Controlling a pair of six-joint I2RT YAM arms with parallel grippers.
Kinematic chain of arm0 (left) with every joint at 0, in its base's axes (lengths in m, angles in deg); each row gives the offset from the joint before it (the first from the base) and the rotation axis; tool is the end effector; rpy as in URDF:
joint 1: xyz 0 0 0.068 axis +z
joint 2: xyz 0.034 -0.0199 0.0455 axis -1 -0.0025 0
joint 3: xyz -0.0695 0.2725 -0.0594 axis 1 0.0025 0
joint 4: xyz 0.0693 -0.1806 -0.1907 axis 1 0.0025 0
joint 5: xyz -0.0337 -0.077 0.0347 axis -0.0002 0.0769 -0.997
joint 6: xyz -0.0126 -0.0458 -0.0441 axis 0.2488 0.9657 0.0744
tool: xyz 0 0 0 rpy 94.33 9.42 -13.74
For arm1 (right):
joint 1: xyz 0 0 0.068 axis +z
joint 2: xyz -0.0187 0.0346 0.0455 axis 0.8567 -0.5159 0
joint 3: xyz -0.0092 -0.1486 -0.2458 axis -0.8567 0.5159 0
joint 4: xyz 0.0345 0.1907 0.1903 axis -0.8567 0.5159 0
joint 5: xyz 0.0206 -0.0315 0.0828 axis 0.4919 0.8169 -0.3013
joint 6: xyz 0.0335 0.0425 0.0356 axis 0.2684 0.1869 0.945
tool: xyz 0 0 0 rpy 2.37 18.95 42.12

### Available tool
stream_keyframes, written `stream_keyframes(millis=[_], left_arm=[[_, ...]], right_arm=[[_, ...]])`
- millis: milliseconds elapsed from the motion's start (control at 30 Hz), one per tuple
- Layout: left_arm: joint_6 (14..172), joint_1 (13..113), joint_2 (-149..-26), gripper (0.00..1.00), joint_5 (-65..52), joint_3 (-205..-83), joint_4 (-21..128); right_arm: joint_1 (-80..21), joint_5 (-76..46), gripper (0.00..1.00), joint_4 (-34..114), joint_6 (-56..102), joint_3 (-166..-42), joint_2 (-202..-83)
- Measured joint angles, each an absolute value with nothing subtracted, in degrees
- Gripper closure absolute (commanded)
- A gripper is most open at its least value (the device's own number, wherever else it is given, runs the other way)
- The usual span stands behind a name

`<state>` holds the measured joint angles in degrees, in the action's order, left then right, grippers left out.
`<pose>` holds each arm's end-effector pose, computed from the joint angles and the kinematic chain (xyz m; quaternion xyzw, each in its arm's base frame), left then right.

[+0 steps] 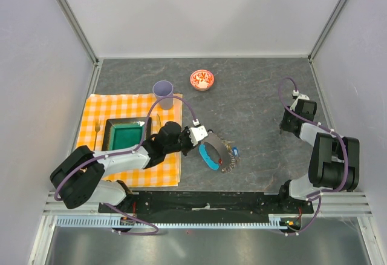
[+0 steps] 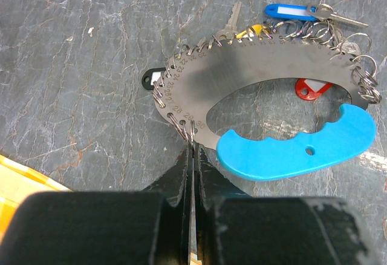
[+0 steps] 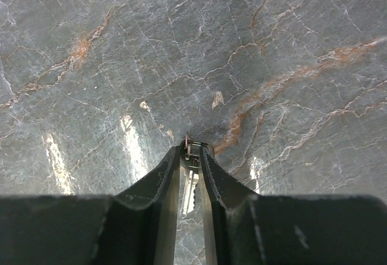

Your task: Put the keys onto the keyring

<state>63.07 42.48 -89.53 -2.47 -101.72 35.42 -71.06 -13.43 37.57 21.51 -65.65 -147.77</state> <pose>0.1851 -0.2167 0.1802 0.5089 0.6840 -0.2152 0.4763 0.2929 -0.0577 0.1473 0.1241 0.9218 0.0256 0.3663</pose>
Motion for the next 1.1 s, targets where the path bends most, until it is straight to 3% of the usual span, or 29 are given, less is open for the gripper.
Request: stream_keyframes(millis=[333, 700, 1100], left_arm=[[63.1, 42.5, -89.5, 0.98, -2.5, -101.7, 35.5], [63.1, 42.5, -88.6, 0.98, -2.5, -101.7, 35.6], [63.0, 42.5, -87.2, 0.98, -2.5, -101.7, 36.0]], right_arm=[[-71.2, -13.5, 0.79, 36.8, 20.7, -65.7, -148.2], [-71.2, -13.7, 1.0, 36.3, 20.4, -65.7, -148.5], [-69.7, -15.4, 1.0, 39.8, 21.4, -66.0, -143.2]])
